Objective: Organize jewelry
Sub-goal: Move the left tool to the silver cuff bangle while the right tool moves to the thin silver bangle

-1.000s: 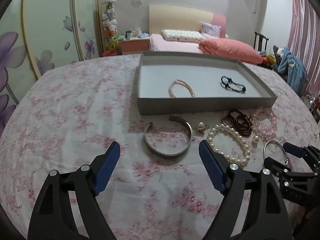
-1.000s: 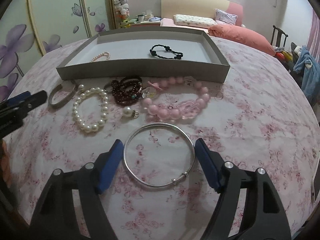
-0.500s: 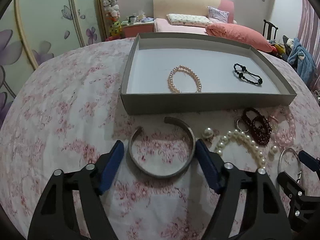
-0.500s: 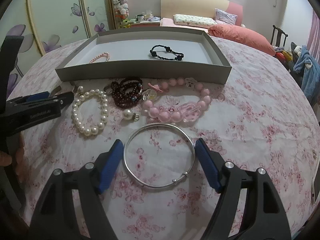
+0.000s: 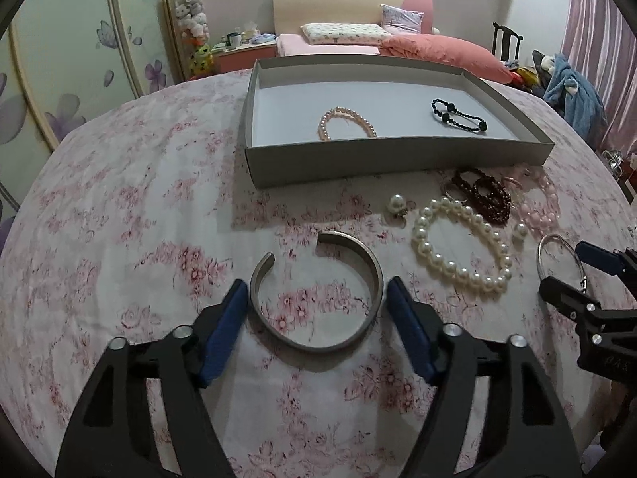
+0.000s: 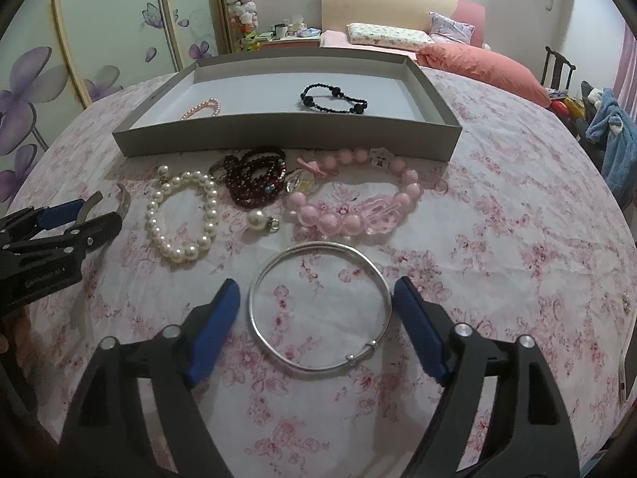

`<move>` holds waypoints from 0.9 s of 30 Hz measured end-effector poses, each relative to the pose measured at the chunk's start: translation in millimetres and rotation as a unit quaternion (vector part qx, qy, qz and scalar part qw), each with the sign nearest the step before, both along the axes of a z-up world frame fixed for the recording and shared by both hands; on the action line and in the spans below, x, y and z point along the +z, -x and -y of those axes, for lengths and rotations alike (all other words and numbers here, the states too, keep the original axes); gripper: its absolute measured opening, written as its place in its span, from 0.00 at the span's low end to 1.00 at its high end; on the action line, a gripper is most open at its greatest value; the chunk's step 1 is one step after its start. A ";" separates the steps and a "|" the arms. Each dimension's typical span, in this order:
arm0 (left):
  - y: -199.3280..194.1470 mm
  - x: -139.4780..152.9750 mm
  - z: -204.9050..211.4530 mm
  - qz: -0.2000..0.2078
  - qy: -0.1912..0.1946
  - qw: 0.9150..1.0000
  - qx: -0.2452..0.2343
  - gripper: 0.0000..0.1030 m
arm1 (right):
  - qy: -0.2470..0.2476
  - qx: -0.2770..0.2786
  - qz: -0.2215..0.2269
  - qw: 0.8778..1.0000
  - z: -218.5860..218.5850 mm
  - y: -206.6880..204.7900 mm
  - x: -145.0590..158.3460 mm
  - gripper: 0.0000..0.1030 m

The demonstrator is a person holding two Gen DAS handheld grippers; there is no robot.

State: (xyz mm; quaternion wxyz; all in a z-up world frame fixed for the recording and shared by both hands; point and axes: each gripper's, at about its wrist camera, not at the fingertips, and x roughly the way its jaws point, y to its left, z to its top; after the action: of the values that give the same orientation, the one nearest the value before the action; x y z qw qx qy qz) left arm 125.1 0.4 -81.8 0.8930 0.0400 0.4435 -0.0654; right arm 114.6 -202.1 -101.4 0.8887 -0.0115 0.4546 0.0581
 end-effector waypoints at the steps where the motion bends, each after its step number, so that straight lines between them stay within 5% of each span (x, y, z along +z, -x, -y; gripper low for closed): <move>1: -0.3 -0.2 0.0 0.001 0.002 1.000 0.003 0.73 | 0.002 0.002 -0.001 1.000 -0.4 -0.3 -0.1 0.78; 27: -7.5 -1.1 2.6 0.004 -0.008 1.000 0.012 0.67 | 0.017 0.055 -0.035 0.998 5.7 -10.4 0.9 0.76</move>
State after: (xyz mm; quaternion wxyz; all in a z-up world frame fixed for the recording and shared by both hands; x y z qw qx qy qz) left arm 132.6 -2.3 -82.9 0.8951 0.0425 0.4408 -0.0508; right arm 125.0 -207.8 -100.5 0.8674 -0.0495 0.4851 0.0990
